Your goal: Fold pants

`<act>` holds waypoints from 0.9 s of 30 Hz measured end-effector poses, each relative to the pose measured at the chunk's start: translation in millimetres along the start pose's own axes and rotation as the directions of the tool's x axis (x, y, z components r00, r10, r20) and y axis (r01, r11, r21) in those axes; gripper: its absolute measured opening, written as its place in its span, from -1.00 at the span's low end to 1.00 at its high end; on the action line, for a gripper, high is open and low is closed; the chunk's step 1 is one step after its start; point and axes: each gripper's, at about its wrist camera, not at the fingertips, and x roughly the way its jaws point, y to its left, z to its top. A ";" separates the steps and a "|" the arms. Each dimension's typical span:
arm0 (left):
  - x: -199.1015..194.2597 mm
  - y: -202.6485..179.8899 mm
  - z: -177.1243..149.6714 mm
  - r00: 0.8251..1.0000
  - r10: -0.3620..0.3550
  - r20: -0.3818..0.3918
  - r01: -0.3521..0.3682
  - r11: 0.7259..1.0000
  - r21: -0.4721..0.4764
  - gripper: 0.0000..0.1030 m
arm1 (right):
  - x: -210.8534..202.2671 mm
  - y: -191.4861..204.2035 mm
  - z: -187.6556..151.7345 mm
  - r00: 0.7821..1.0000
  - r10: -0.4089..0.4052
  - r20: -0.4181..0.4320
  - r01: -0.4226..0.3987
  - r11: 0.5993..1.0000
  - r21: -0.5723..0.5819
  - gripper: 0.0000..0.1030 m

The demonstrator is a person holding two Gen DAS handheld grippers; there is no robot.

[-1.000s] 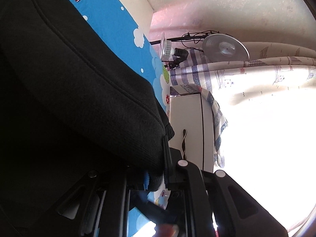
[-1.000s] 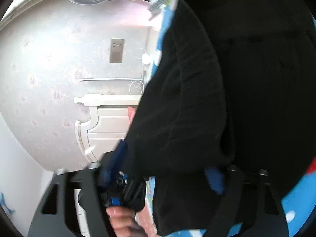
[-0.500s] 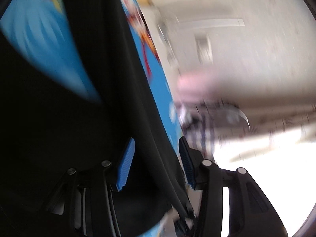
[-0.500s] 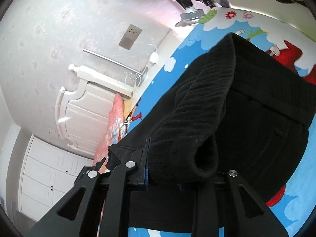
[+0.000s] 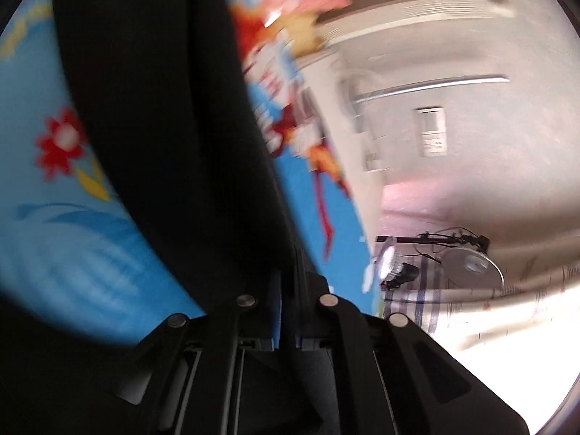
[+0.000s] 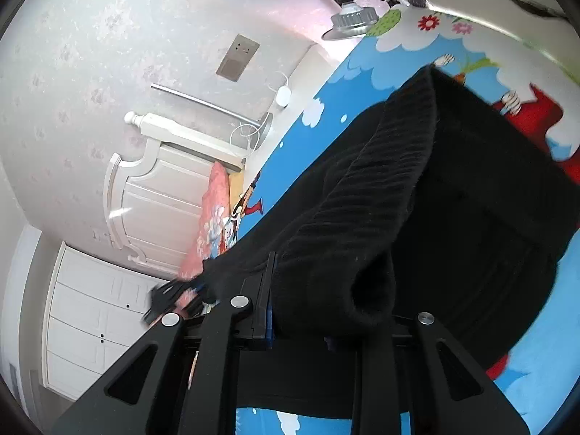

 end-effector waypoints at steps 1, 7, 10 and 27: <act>-30.2 -8.1 -18.0 0.999 -0.025 0.046 0.023 0.999 0.033 -0.91 | -8.6 -4.8 2.3 1.000 -0.012 -0.001 0.012 1.000 -0.001 -0.50; -114.9 46.4 -146.8 0.998 0.004 0.057 -0.007 0.998 0.064 -0.91 | -27.1 -56.7 -0.8 0.987 -0.143 -0.078 0.145 0.989 0.011 -0.52; -106.7 89.5 -187.4 0.999 0.041 0.009 -0.041 0.999 0.016 -0.91 | -17.7 -81.7 -9.6 0.971 -0.206 -0.120 0.208 0.978 0.003 -0.52; -122.6 85.4 -207.1 0.998 0.065 0.005 -0.065 0.996 0.055 -0.90 | -39.0 -85.5 -21.5 0.957 -0.253 -0.144 0.254 0.967 -0.012 -0.55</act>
